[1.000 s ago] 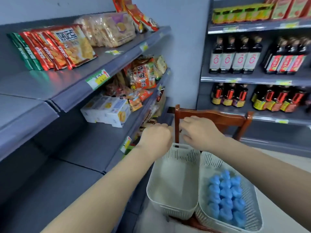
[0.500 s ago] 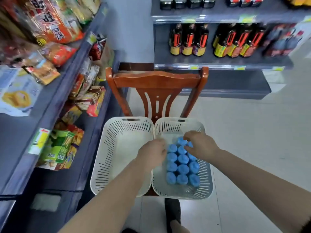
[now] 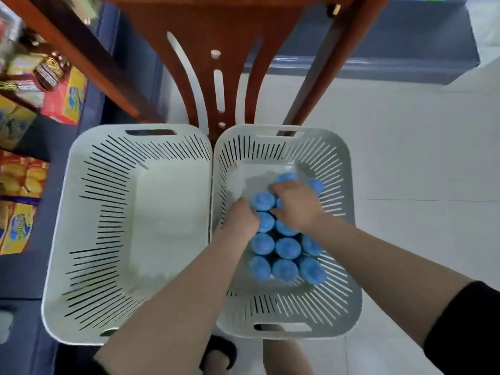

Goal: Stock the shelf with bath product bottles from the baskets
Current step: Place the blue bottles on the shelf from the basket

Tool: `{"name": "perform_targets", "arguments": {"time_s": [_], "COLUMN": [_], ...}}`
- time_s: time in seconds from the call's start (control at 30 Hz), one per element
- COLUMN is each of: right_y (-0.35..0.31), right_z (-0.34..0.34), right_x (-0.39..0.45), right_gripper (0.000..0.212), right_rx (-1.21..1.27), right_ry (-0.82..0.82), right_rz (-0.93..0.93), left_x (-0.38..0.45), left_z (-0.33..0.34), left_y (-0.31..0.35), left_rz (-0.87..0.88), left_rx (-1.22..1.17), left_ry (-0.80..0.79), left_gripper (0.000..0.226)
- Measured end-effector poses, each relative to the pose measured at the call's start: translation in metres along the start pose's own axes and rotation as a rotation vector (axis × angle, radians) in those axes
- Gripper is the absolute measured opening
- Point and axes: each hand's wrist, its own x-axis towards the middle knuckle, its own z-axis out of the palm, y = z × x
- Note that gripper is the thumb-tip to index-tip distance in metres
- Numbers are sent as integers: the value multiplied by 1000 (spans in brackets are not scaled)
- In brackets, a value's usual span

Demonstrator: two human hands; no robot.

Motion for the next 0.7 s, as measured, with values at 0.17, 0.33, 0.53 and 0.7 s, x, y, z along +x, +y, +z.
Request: {"name": "perform_targets", "arguments": {"time_s": [0.17,0.33,0.53,0.7], "right_y": [4,0,-11,-37], "right_z": [37,48,3,-64], "right_x": [25,33,16,-13], "right_gripper": [25,18,29,32], "right_rx": [-95,-98,-29,106], "right_ry": [53,91,123,244], "right_rz": [-51,-24,7,-53], "left_x": [35,44,8,-46], "left_z": [25,37,18,-28], "left_y": [-15,-24,-12,-2], "left_rz": [-35,-44,107,282], "left_rx": [-114,-184,-274,-424], "left_ry": [36,-6,38,170], "left_gripper": [26,26,21,30]}}
